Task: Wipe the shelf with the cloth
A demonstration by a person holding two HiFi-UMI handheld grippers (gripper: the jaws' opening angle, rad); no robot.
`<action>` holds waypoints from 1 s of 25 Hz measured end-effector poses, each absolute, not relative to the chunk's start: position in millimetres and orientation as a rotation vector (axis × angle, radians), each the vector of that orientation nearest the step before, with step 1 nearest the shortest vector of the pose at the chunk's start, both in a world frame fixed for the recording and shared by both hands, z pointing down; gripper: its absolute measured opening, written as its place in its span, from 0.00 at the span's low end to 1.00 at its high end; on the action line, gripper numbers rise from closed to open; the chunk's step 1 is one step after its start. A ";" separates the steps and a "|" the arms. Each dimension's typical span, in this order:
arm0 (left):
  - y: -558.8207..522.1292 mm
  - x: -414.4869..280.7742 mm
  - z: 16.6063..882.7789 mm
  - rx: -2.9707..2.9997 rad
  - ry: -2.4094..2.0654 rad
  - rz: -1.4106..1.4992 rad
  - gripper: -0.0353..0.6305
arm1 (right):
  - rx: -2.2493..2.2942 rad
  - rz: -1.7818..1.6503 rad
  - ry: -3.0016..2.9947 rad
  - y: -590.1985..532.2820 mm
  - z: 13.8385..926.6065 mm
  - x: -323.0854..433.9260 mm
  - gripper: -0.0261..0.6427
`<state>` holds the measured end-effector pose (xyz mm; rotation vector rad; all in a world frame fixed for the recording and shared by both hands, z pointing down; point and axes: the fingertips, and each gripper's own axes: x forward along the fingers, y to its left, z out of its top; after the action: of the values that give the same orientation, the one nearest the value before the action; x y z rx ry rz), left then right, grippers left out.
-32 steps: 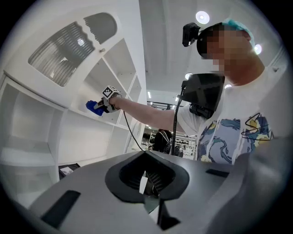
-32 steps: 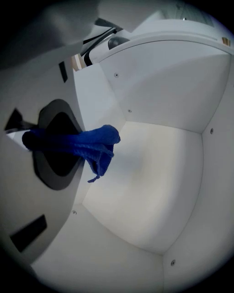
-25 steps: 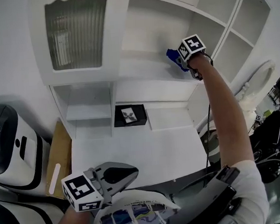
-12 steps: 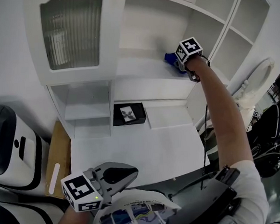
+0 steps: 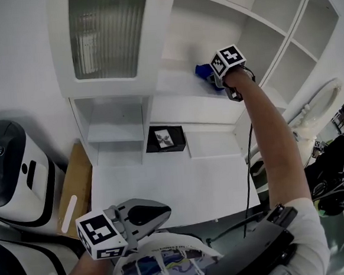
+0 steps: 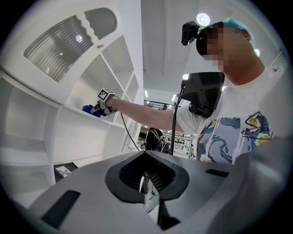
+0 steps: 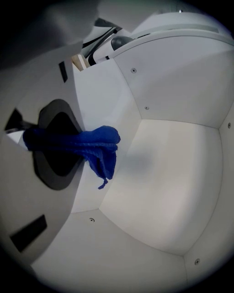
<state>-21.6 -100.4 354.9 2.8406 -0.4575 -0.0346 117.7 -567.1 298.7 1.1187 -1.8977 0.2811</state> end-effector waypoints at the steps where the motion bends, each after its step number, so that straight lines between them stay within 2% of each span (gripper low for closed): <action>1: -99.1 -23.8 354.6 2.839 -0.462 -0.036 0.06 | 1.111 0.276 -1.901 -565.9 298.5 111.6 0.14; 25: -72.8 -81.4 361.5 2.804 -0.587 -0.041 0.06 | 0.941 0.259 -2.071 -531.9 297.0 -28.4 0.14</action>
<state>-81.4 -72.8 361.5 2.8043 -0.5873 -0.0407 -28.4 -531.9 297.0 0.9409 -2.0715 0.2588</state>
